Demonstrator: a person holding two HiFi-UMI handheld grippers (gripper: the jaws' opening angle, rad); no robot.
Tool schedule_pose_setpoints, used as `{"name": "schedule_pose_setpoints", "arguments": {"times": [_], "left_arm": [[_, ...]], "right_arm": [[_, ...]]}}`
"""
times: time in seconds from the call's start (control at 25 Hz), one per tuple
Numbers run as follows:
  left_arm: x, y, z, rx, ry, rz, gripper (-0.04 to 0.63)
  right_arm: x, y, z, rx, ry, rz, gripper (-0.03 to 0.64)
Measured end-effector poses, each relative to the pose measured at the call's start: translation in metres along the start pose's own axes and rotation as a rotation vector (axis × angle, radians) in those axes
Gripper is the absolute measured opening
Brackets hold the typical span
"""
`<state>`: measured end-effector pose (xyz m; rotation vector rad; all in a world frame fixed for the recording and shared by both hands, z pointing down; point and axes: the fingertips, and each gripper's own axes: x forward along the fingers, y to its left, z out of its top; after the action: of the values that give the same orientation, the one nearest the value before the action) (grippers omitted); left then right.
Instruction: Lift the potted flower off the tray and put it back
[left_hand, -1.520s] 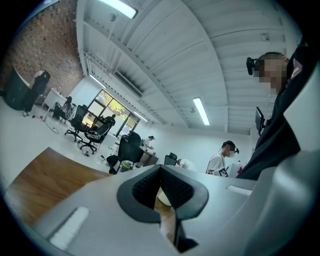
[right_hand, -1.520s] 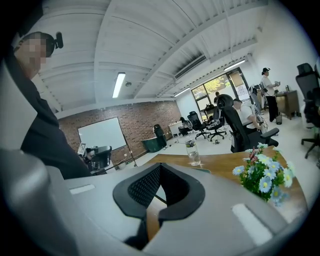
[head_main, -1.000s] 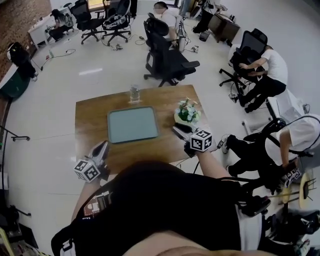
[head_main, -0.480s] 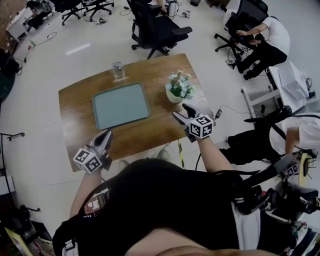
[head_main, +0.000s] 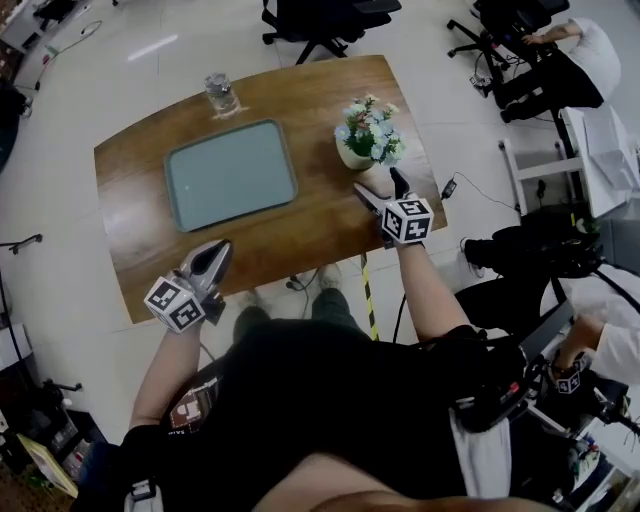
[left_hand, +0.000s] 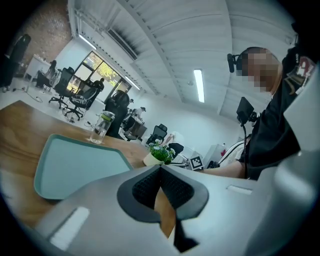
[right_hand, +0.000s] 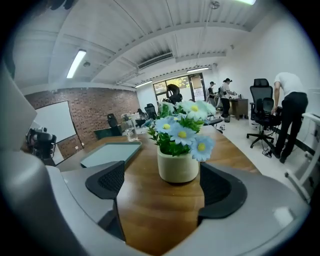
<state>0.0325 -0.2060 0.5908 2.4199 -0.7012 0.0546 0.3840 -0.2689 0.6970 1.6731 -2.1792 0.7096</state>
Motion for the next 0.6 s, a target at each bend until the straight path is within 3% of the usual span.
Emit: {"name": "schedule_pose_setpoints", "arguments": {"times": [0.16, 0.6], "left_arm": [[-0.001, 0.003, -0.02, -0.026, 0.031, 0.004, -0.003], [0.0, 0.01, -0.036, -0.053, 0.039, 0.006, -0.003]], "right_arm": [[0.033, 0.0, -0.009, -0.016, 0.008, -0.016, 0.599], [0.086, -0.024, -0.002, 0.004, -0.035, -0.133, 0.601]]}}
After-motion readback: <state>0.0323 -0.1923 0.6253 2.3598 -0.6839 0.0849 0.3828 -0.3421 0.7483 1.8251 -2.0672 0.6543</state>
